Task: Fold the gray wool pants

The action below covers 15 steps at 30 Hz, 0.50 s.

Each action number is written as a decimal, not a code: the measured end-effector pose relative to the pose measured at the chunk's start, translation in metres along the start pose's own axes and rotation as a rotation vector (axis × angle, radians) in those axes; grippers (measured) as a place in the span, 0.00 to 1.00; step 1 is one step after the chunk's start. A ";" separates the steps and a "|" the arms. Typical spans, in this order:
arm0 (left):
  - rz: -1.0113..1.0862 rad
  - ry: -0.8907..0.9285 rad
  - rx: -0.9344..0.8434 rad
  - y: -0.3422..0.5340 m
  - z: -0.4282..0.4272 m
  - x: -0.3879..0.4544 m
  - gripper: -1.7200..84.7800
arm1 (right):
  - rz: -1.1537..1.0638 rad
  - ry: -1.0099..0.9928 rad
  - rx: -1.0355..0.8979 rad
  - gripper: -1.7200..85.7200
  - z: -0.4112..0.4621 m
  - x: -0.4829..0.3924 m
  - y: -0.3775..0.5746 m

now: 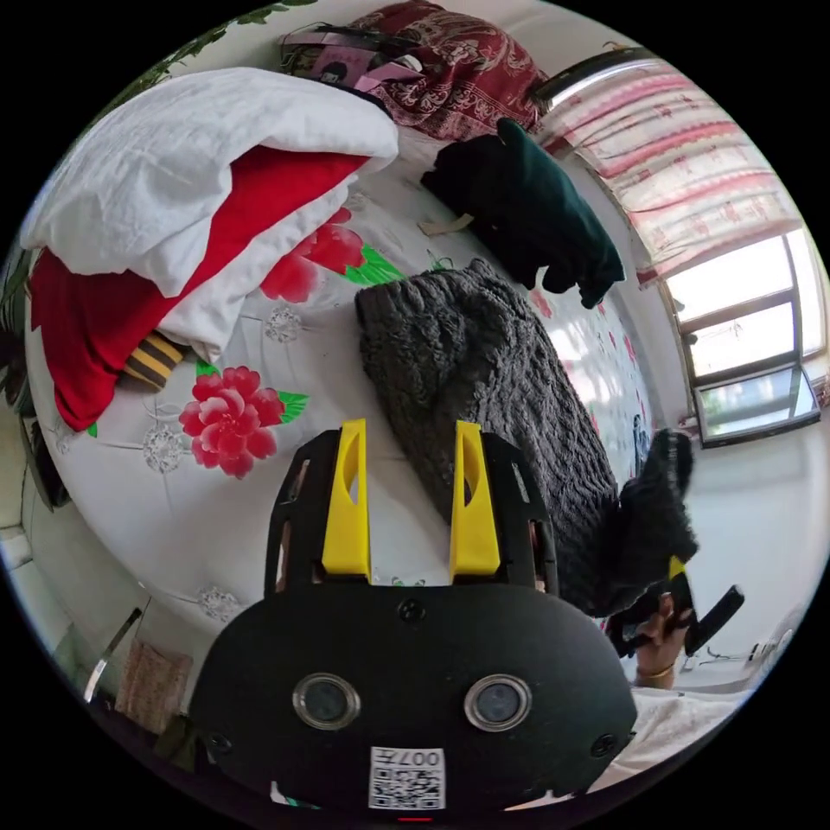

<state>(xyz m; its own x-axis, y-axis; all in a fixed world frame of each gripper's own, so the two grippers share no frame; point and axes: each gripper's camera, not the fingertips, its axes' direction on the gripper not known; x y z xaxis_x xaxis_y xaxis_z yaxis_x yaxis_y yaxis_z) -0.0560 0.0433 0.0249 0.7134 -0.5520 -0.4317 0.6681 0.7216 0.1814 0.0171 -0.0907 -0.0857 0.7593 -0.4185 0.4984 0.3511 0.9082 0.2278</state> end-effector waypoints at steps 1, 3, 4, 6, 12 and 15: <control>-0.026 0.021 0.001 -0.005 0.002 -0.010 0.18 | 0.001 -0.019 -0.083 0.09 0.024 -0.001 -0.001; -0.065 0.048 0.000 -0.011 0.006 -0.023 0.18 | 0.054 -0.077 -0.259 0.09 0.077 -0.002 0.005; -0.092 0.060 -0.008 -0.014 0.010 -0.032 0.18 | 0.056 -0.083 -0.251 0.09 0.077 -0.004 0.006; -0.131 0.057 -0.005 -0.017 0.011 -0.045 0.17 | 0.002 -0.036 -0.192 0.09 0.057 -0.011 0.009; -0.169 0.175 0.011 -0.013 0.009 -0.071 0.09 | -0.035 -0.003 -0.139 0.09 0.017 -0.005 0.017; -0.125 0.274 0.084 -0.005 -0.013 -0.056 0.06 | 0.034 -0.037 -0.120 0.09 0.001 0.009 0.035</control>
<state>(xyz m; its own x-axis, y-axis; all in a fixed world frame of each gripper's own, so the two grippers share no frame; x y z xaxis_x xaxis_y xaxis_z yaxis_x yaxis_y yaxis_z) -0.1022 0.0759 0.0368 0.5484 -0.4931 -0.6754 0.7706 0.6117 0.1791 0.0358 -0.0631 -0.0726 0.7520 -0.3851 0.5350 0.3904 0.9141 0.1094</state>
